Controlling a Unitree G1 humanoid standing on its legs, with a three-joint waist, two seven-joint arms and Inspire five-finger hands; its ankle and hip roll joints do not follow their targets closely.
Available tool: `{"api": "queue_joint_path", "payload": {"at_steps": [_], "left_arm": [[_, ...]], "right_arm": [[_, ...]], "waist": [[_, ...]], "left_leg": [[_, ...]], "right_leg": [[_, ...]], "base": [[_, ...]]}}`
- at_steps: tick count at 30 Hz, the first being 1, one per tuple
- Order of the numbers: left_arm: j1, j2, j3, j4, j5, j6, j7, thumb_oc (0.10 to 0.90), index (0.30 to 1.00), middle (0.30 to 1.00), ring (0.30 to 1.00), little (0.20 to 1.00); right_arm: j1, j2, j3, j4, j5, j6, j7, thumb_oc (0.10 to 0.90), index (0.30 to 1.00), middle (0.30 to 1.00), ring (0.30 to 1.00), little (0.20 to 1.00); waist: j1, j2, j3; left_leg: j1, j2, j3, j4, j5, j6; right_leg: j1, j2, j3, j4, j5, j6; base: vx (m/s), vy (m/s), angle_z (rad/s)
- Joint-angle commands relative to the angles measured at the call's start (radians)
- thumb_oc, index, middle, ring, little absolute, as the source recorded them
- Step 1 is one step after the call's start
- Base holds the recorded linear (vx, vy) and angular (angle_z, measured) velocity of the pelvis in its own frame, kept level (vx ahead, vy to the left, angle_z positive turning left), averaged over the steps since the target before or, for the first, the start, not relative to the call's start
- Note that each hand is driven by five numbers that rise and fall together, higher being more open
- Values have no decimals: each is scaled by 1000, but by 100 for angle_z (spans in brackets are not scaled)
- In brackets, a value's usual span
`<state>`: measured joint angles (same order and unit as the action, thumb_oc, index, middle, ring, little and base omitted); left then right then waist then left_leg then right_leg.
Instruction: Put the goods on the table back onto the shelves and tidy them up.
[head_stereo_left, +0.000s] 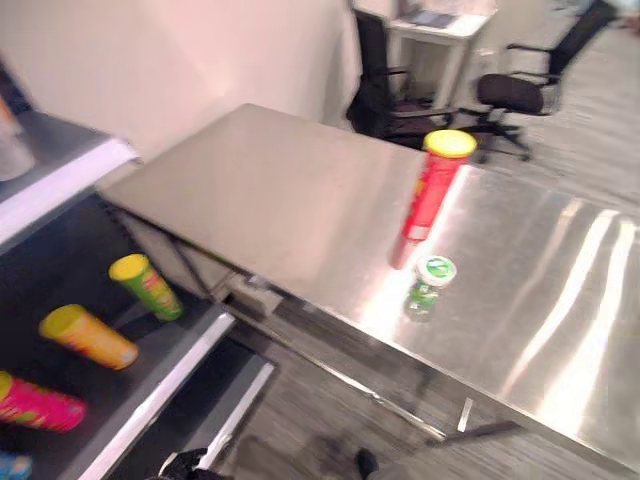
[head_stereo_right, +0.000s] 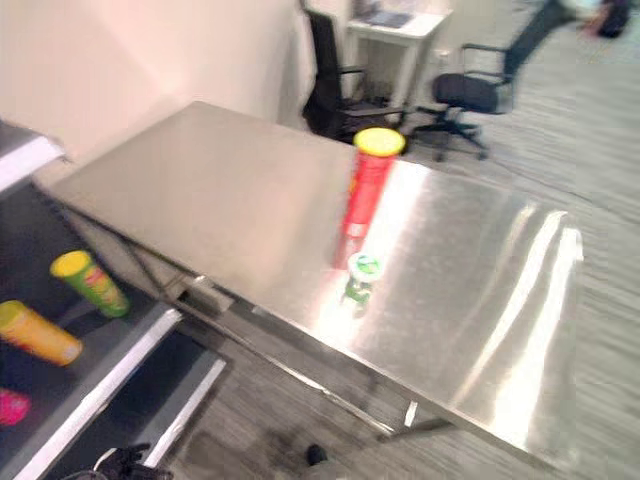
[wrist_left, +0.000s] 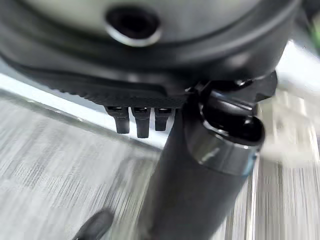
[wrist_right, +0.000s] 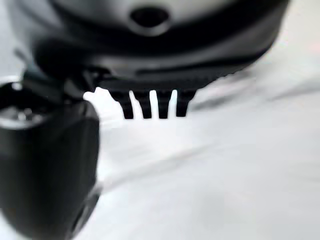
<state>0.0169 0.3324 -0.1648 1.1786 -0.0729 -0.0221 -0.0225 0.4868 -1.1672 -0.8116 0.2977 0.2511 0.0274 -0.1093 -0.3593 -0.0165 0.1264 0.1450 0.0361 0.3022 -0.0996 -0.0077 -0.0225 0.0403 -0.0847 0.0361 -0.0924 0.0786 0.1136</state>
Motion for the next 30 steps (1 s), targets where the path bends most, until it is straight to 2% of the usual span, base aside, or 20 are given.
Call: {"api": "queue_joint_path", "payload": {"at_steps": [1, 3, 4, 7, 10, 17, 22, 27, 30], "left_arm": [[-74, 8, 6, -41, 5, -51, -43, 800, 900, 900, 900, 900], [-43, 4, -2, -73, 11, -62, -71, 800, 900, 900, 900, 900], [-43, 3, -2, -73, 11, -62, -71, 800, 900, 900, 900, 900], [-22, -10, -11, -79, 24, -65, -89, 800, 900, 900, 900, 900], [-22, -29, -23, -80, 34, -69, -96, 800, 900, 900, 900, 900], [-31, -43, -31, -78, 44, -72, -95, 800, 900, 900, 900, 900], [-31, -39, -37, -87, 49, -73, -97, 800, 900, 900, 900, 900], [-40, -40, -53, -95, 62, -77, -101, 800, 900, 900, 900, 900], [-48, -42, -58, -92, 72, -75, -96, 800, 900, 900, 900, 900]], "right_arm": [[-108, 75, 177, 94, 178, -126, 227, 800, 900, 900, 900, 900], [-76, 17, 151, -69, 251, -148, 310, 800, 900, 900, 900, 900], [-73, 18, 148, -71, 251, -147, 311, 800, 900, 900, 900, 900], [-56, -25, 148, -208, 220, -157, 348, 800, 900, 900, 900, 900], [-63, -25, 159, -351, 225, -167, 377, 800, 900, 900, 900, 900], [-66, 41, 139, -447, 257, -162, 390, 800, 900, 900, 900, 900], [-72, 54, 175, -490, 270, -156, 423, 800, 900, 900, 900, 900], [-73, 54, 210, -522, 232, -152, 437, 800, 900, 900, 900, 900], [-82, 74, 228, -534, 156, -159, 418, 800, 900, 900, 900, 900]], "waist": [[164, -35, -10], [168, -37, -22], [168, -36, -22], [175, -39, -32], [185, -38, -39], [194, -34, -48], [198, -31, -48], [200, -25, -51], [200, -20, -52]], "left_leg": [[-16, 23, 0, 12, -39, -46], [-13, 27, 3, 12, -39, -50], [-14, 27, 2, 12, -39, -50], [-11, 30, 3, 12, -40, -52], [-10, 29, -6, 12, -42, -52], [-14, 26, -28, 12, -45, -51], [-11, 26, -34, 12, -44, -51], [1, 26, -38, 12, -49, -52], [8, 27, -42, 12, -51, -51]], "right_leg": [[-46, -77, -63, 8, 40, 109], [-44, -79, -68, 7, 39, 110], [-43, -79, -69, 7, 39, 110], [-36, -81, -76, 6, 37, 110], [-27, -83, -87, 7, 32, 108], [-12, -89, -112, 9, 19, 106], [-8, -90, -118, 12, 14, 104], [8, -92, -125, 13, 8, 103], [17, -94, -130, 13, 3, 102]], "base": [[10, 1, -24], [24, 0, 44], [25, -2, 37], [18, -9, 17], [9, -9, 3], [14, -23, 15], [4, -7, 3], [0, 0, 0], [0, 0, 0]]}}
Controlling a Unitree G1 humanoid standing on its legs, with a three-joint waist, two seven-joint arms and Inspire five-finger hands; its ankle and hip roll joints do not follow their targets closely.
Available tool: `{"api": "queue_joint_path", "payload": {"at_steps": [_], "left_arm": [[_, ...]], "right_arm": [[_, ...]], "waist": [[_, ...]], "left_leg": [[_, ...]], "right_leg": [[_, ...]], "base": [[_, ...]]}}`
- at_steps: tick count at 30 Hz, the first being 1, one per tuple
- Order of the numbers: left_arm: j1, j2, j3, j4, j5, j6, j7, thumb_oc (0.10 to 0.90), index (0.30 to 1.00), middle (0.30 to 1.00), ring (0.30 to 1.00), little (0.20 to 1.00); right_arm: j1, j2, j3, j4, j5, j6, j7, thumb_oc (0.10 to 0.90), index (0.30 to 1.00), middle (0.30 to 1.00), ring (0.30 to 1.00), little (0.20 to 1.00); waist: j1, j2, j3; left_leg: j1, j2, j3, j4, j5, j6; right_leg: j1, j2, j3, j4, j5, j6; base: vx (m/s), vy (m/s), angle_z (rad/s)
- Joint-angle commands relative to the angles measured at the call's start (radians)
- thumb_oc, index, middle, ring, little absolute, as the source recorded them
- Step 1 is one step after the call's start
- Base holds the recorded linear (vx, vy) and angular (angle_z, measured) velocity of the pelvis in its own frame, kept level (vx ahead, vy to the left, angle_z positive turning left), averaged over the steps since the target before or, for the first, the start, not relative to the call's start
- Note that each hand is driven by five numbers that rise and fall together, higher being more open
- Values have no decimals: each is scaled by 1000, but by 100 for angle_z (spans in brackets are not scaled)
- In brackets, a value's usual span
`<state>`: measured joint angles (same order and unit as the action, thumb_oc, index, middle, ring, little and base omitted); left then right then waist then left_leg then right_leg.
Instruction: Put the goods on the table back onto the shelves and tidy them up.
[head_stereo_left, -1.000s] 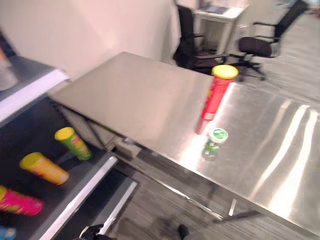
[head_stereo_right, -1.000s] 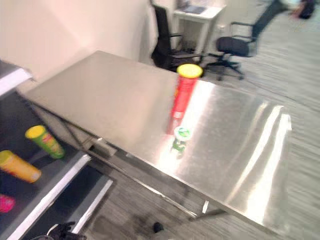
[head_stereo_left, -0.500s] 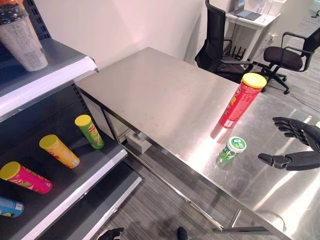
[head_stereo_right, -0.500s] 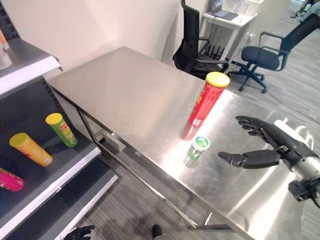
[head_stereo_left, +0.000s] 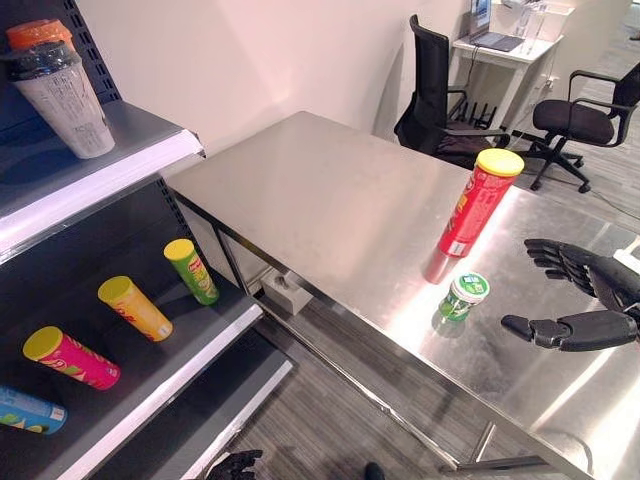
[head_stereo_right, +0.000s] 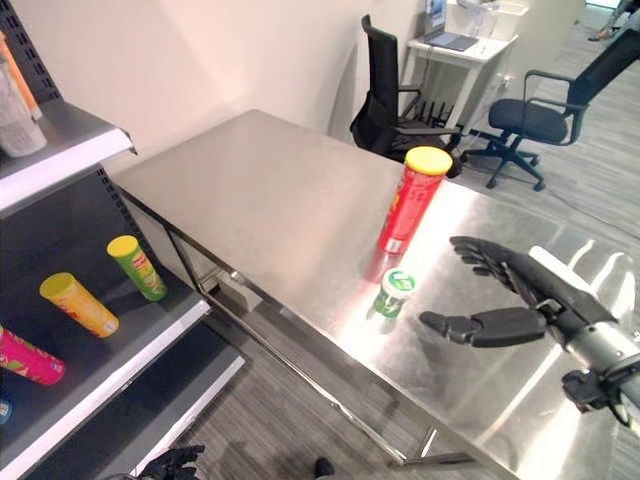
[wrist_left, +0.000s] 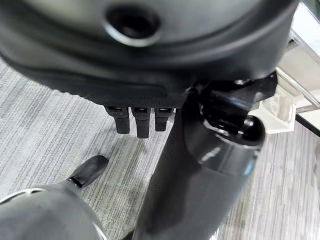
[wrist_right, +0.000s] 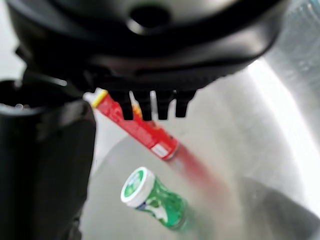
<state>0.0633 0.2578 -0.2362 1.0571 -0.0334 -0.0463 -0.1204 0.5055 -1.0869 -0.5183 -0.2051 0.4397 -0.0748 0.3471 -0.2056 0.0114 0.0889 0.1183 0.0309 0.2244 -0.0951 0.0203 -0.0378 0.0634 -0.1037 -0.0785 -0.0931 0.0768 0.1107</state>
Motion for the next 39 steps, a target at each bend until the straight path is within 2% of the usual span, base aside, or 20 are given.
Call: {"api": "queue_joint_path", "payload": {"at_steps": [1, 4, 7, 11, 15, 25, 30, 39], "left_arm": [[-98, 29, 10, 33, 36, -51, 4, 800, 900, 900, 900, 900], [-104, 12, 4, 33, 52, -51, 21, 800, 900, 900, 900, 900], [-102, 5, 1, 30, 67, -51, 30, 800, 900, 900, 900, 900], [-95, 1, 0, 25, 86, -48, 39, 800, 900, 900, 900, 900], [-90, -1, -1, 18, 99, -47, 50, 800, 900, 900, 900, 900], [-88, 4, -4, 9, 87, -51, 71, 800, 900, 900, 900, 900], [-78, 5, -2, 7, 86, -52, 80, 800, 900, 900, 900, 900], [-65, 6, -7, 2, 72, -46, 105, 800, 900, 900, 900, 900]], "right_arm": [[-119, 1, -45, -28, -75, -64, -61, 800, 900, 900, 900, 900], [-185, 111, -5, -22, -302, -99, -187, 800, 900, 900, 900, 900], [-207, 190, 16, -34, -473, -116, -282, 800, 900, 900, 900, 900], [-198, 291, 36, -66, -650, -114, -368, 800, 900, 900, 900, 900], [-177, 347, 98, -68, -806, -101, -428, 800, 900, 900, 900, 900], [-218, 407, 222, 14, -853, -85, -488, 800, 900, 900, 900, 900], [-226, 431, 229, 36, -873, -72, -530, 800, 900, 900, 900, 900], [-281, 556, 295, 103, -745, -71, -602, 800, 900, 900, 900, 900]], "waist": [[46, -46, -13], [52, -33, -6], [56, -25, 0], [61, -18, 4], [65, -13, 8], [80, -18, 10], [90, -18, 7], [105, -11, 5]], "left_leg": [[38, 31, 35, 8, -80, -35], [47, 32, 26, 8, -85, -30], [51, 32, 16, 8, -87, -25], [57, 31, 9, 8, -88, -20], [59, 31, 5, 8, -86, -18], [61, 29, 2, 8, -87, -16], [58, 29, -5, 8, -85, -16], [58, 28, -14, 8, -85, -15]], "right_leg": [[-1, -75, -15, 14, 4, 105], [13, -74, -22, 14, -7, 101], [20, -74, -29, 15, -14, 99], [29, -74, -34, 15, -20, 95], [33, -73, -36, 15, -20, 92], [39, -72, -44, 11, -16, 90], [41, -73, -50, 10, -18, 88], [50, -75, -57, 8, -24, 84]], "base": [[0, 0, 0], [0, 0, 0], [6, -7, 2], [15, -17, 4], [6, -14, 6], [0, -2, 1], [0, 0, 0], [4, -7, 2]]}}
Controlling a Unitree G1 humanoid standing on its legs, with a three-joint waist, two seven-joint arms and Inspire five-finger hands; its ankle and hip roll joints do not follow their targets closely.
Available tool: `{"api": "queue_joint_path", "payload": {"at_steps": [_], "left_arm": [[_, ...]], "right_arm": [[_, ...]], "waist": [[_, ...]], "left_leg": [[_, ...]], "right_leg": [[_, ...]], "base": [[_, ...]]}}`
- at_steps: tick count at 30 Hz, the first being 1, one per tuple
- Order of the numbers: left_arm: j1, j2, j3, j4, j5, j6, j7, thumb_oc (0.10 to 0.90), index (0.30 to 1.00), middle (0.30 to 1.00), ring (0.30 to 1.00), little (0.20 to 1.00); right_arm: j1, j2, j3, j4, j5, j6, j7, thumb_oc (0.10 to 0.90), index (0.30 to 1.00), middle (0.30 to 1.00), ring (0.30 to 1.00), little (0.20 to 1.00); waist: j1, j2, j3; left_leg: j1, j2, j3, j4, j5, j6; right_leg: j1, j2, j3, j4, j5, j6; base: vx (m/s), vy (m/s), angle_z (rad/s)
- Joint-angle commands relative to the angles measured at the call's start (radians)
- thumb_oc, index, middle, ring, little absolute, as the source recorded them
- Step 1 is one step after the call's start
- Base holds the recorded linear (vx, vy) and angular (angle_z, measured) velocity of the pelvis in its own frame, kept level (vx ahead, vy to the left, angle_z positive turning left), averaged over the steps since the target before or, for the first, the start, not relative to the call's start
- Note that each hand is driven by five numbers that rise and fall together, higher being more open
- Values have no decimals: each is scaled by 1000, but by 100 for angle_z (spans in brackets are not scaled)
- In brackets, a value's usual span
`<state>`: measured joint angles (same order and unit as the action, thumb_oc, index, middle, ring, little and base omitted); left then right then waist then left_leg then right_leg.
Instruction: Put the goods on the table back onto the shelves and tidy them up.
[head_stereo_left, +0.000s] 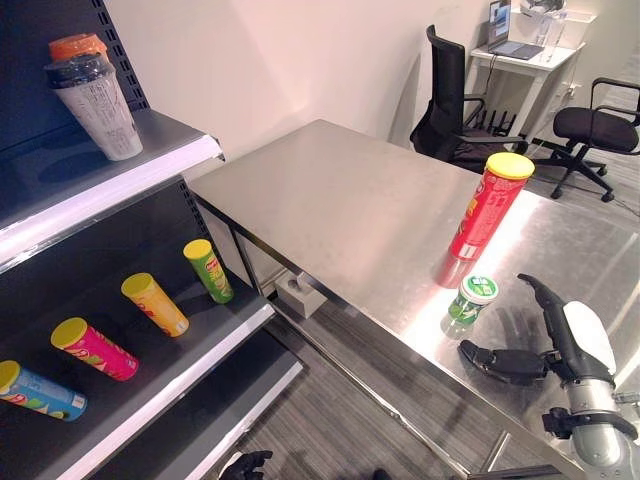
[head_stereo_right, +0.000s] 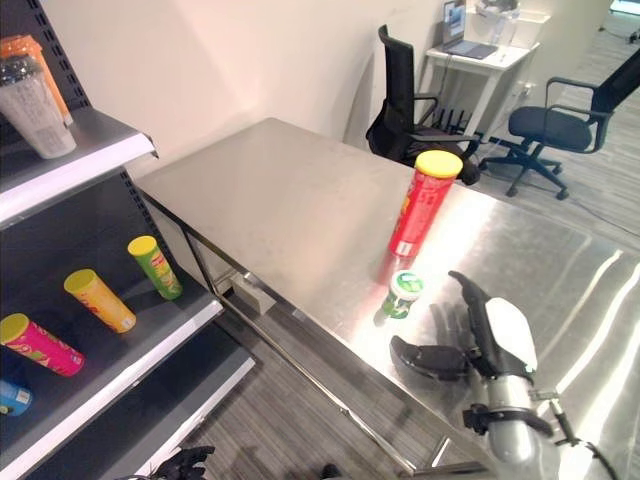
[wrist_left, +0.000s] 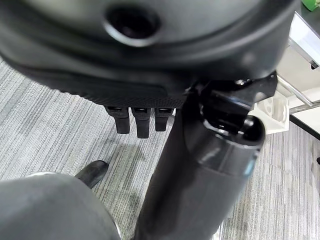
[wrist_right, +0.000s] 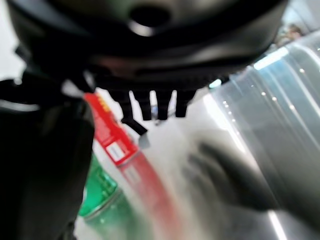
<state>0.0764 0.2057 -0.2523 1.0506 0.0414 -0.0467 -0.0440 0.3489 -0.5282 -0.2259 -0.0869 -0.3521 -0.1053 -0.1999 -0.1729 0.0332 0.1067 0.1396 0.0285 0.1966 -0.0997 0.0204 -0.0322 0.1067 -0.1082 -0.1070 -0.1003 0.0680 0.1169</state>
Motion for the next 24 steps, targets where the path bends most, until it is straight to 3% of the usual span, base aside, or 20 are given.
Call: {"api": "queue_joint_path", "payload": {"at_steps": [1, 9, 24], "left_arm": [[-79, 59, 8, 8, -4, -45, 33, 800, 900, 900, 900, 900], [-69, 62, 10, -5, -11, -47, 52, 800, 900, 900, 900, 900], [-60, 69, 12, -20, 3, -49, 63, 800, 900, 900, 900, 900]], "right_arm": [[-127, 5, 13, -12, 60, -42, -60, 800, 900, 900, 900, 900], [-152, 40, 100, 10, 101, -47, -64, 800, 900, 900, 900, 900], [-176, 21, 97, -4, 41, -31, -101, 800, 900, 900, 900, 900]], "waist": [[73, -32, -13], [87, -22, -16], [96, -18, -23]], "left_leg": [[37, 30, 13, 12, -84, -21], [41, 29, 10, 12, -83, -24], [39, 31, 1, 12, -81, -26]], "right_leg": [[7, -72, -30, 16, -15, 77], [15, -75, -43, 13, -17, 76], [24, -74, -56, 14, -21, 72]], "base": [[5, -11, 4], [3, -2, 3], [3, -2, 3]]}}
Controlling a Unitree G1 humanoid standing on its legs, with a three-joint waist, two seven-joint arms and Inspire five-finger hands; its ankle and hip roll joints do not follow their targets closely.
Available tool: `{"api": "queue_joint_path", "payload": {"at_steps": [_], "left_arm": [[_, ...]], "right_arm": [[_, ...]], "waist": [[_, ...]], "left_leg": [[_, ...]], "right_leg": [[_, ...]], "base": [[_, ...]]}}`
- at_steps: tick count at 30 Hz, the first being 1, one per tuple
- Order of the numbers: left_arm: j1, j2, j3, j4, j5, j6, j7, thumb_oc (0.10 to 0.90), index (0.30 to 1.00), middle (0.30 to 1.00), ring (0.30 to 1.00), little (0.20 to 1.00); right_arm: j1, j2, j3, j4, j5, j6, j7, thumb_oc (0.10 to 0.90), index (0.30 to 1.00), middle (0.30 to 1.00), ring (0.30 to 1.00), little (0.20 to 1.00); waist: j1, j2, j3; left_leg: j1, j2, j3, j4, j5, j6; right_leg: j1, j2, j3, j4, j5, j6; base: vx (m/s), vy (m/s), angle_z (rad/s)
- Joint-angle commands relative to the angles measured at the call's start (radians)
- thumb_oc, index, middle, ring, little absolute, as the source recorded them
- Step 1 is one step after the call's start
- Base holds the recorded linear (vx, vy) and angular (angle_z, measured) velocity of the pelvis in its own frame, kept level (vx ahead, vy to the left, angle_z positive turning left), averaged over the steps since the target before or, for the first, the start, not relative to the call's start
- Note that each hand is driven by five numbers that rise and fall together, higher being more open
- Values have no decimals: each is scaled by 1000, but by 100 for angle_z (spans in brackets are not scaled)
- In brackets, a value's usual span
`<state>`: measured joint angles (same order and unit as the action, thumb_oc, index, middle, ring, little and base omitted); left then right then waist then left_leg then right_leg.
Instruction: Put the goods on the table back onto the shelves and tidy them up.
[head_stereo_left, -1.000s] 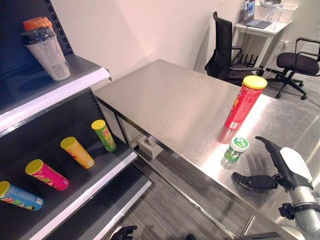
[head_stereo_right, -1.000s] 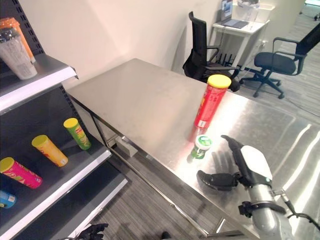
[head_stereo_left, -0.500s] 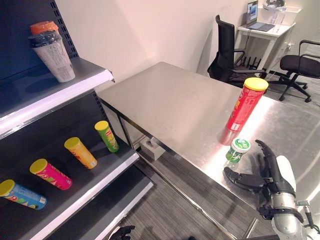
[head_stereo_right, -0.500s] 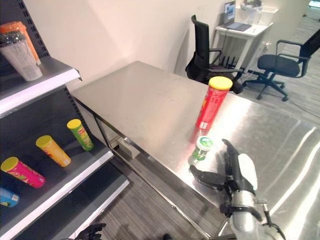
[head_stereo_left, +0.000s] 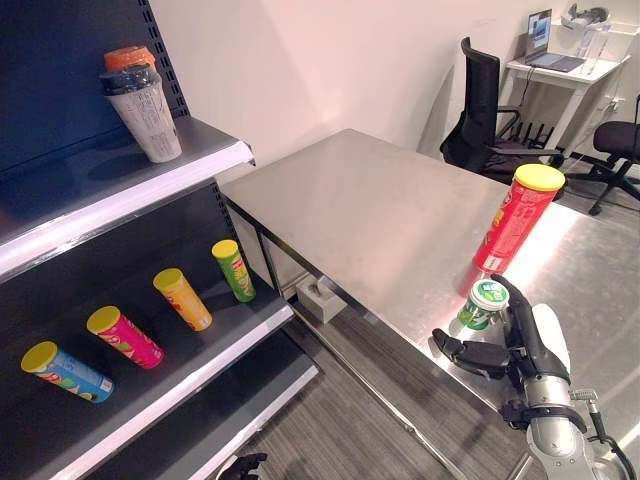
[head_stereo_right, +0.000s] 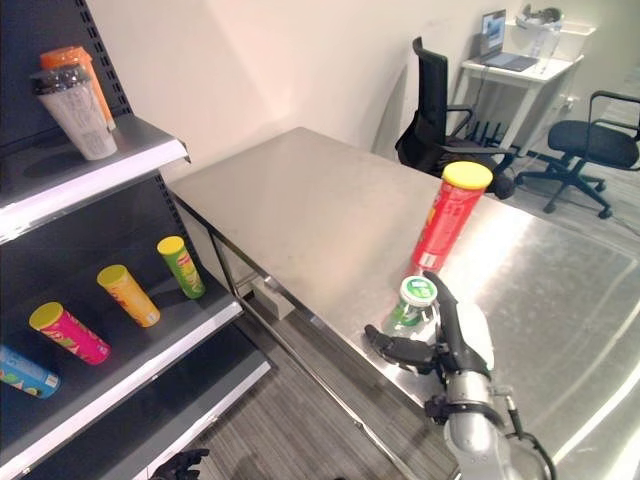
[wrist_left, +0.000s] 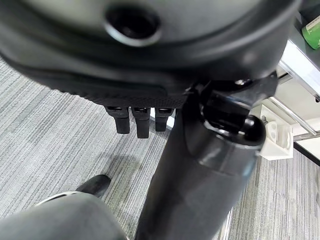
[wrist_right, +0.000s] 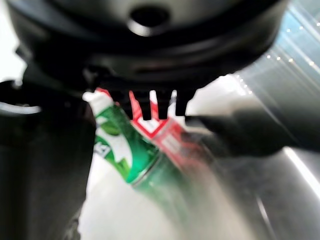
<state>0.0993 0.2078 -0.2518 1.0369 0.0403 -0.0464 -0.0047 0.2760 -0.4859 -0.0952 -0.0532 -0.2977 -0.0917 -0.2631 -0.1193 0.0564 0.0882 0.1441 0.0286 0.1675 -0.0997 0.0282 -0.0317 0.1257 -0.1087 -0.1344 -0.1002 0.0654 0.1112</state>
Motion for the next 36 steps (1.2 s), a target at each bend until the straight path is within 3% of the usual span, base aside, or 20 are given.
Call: {"api": "queue_joint_path", "payload": {"at_steps": [1, 11, 24, 36], "left_arm": [[-82, 66, 11, -7, 5, -49, 24, 800, 900, 900, 900, 900], [-84, 61, 5, -7, 6, -47, 38, 800, 900, 900, 900, 900], [-74, 61, 17, -1, 13, -42, 33, 800, 900, 900, 900, 900], [-66, 67, 26, -4, 13, -39, 28, 800, 900, 900, 900, 900]], "right_arm": [[-102, -21, -36, -36, -14, -43, -40, 800, 900, 900, 900, 900], [-136, 7, -53, -37, 11, -38, -97, 800, 900, 900, 900, 900], [-141, -2, -151, -47, 33, -27, -125, 800, 900, 900, 900, 900], [-179, -12, -130, -22, 50, -32, -108, 800, 900, 900, 900, 900]], "waist": [[43, -41, -4], [48, -40, -7], [49, -42, -10], [61, -45, -11]], "left_leg": [[34, 30, 30, 12, -89, -26], [35, 30, 28, 12, -89, -26], [34, 37, 25, 12, -91, -30], [33, 40, 22, 12, -88, -33]], "right_leg": [[5, -73, -30, 14, -19, 78], [6, -72, -32, 13, -18, 77], [8, -66, -38, 13, -25, 73], [9, -62, -46, 13, -27, 69]], "base": [[0, 0, 0], [0, 0, 0], [5, -4, 1], [0, 0, 0]]}}
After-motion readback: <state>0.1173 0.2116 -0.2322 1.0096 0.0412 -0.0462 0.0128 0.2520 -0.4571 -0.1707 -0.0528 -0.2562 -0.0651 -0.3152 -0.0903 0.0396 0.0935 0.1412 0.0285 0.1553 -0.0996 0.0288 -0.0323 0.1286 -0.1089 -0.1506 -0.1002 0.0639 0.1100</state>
